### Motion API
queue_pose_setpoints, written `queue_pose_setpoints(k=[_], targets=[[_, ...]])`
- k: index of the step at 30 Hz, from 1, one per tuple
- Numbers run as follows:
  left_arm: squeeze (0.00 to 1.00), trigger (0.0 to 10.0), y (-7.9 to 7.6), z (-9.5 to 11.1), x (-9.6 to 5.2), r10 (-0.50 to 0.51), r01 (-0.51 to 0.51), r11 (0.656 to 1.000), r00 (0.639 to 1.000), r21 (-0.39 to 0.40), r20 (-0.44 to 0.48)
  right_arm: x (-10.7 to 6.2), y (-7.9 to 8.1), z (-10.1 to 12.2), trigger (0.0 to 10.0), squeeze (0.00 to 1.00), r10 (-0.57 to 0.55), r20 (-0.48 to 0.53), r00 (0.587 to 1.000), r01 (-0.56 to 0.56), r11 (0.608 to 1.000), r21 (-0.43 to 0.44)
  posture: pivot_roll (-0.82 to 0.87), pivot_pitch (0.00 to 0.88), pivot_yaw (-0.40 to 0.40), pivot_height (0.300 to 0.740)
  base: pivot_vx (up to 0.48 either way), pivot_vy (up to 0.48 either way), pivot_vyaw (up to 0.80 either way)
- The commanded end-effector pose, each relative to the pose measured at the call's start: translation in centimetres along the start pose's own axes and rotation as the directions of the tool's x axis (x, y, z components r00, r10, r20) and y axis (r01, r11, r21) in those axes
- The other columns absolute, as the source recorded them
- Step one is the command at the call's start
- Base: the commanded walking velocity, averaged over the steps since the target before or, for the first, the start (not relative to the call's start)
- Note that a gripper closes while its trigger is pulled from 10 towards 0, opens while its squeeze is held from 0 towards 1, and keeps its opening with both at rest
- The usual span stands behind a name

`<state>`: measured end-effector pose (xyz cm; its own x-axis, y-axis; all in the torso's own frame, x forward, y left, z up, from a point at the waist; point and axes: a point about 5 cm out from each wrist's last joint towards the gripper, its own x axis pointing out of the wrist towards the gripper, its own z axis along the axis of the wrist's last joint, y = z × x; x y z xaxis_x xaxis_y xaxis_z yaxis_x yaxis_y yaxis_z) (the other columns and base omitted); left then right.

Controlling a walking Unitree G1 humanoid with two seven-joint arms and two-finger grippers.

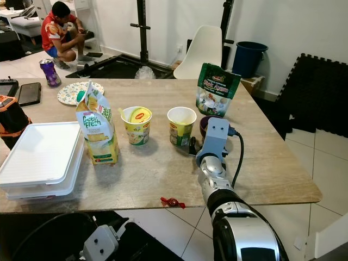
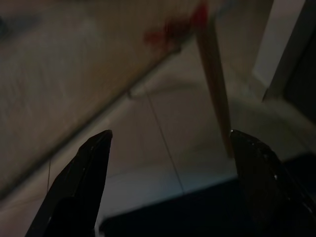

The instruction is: Restocking fridge

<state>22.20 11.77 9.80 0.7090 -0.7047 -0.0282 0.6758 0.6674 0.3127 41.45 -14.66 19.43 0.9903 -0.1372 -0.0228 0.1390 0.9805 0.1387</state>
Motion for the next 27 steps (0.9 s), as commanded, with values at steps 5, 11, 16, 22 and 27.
queue_pose_setpoints(k=[5, 11, 16, 22, 27], targets=[[0.0, 10.0, 0.6, 2.5, 0.3, 0.107, -0.108, 0.994, 0.993, 0.015, 0.057, -0.2, 0.0, -0.7, 10.0, 0.0, 0.0, -0.017, 1.0, -0.001, 1.0, -0.018, 0.12, 0.206, -0.009, 0.734, 0.0, 0.0, 0.0], [0.0, 10.0, 1.9, 2.8, 0.2, 0.187, -0.186, 0.982, 0.981, -0.02, 0.055, -0.2, 0.2, -0.8, 10.0, 0.0, 0.01, -0.02, 1.0, -0.01, 1.0, -0.022, 0.12, 0.209, -0.009, 0.734, 0.0, 0.0, 0.0], [0.0, 10.0, 2.3, 2.6, -0.1, 0.19, -0.189, 0.981, 0.981, -0.039, 0.027, -0.1, 0.5, -0.4, 10.0, 0.0, 0.014, -0.006, 1.0, -0.014, 0.999, -0.042, 0.12, 0.212, -0.009, 0.734, 0.0, 0.0, 0.0], [0.0, 10.0, 2.2, 2.3, -0.4, 0.187, -0.187, 0.981, 0.982, -0.043, 0.001, 0.0, 0.4, 0.2, 10.0, 0.0, -0.008, 0.021, 1.0, 0.009, 0.998, -0.066, 0.13, 0.216, -0.011, 0.734, 0.0, 0.0, 0.0], [0.0, 10.0, 2.1, 2.0, -0.5, 0.179, -0.179, 0.983, 0.984, -0.043, -0.013, 0.0, 0.0, 0.4, 10.0, 0.0, -0.036, 0.036, 0.999, 0.039, 0.996, -0.075, 0.13, 0.216, -0.012, 0.734, 0.0, 0.0, 0.0]])
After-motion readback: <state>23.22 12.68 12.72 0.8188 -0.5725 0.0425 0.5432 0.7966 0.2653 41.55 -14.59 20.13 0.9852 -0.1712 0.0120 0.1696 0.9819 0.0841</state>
